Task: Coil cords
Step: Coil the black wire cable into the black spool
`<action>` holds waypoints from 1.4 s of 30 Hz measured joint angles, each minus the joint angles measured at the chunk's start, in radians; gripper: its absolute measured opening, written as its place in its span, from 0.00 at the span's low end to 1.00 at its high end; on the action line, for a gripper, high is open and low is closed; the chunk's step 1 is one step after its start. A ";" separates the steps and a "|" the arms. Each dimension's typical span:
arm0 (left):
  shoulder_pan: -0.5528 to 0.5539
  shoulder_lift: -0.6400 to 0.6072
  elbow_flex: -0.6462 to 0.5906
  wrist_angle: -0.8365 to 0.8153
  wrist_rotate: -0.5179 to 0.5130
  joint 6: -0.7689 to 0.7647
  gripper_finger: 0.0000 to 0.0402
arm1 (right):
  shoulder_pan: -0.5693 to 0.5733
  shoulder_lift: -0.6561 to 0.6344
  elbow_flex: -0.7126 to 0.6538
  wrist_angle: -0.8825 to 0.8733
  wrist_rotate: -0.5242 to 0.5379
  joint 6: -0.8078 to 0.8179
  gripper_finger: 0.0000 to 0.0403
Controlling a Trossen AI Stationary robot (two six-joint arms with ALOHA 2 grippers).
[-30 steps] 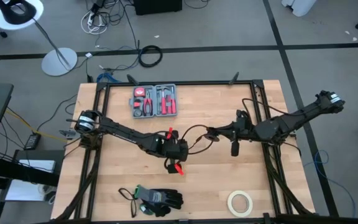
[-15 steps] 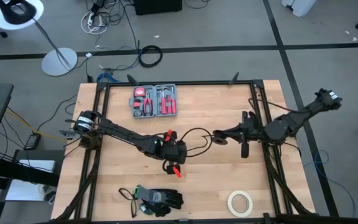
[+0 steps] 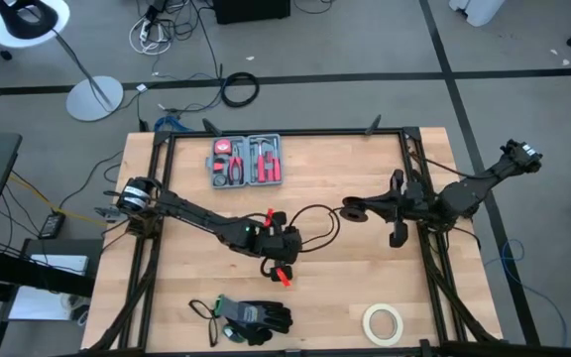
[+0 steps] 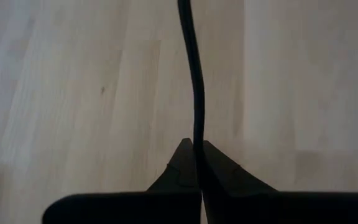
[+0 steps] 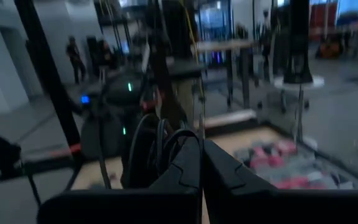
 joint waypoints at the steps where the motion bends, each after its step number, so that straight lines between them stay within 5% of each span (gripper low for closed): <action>1: -0.002 0.000 -0.011 0.043 0.000 0.000 0.00 | 0.000 0.000 -0.007 0.040 0.000 -0.025 0.00; 13: -0.004 0.001 -0.124 0.335 0.009 -0.023 0.00 | -0.061 0.105 -0.104 0.530 0.000 -0.229 0.00; 32: -0.006 0.001 -0.124 0.389 -0.026 -0.035 0.00 | -0.229 0.583 -0.151 1.408 -0.127 -0.498 0.00; 42: -0.011 0.000 -0.124 0.290 0.060 -0.090 0.11 | -0.268 0.622 -0.136 1.438 -0.195 -0.486 0.00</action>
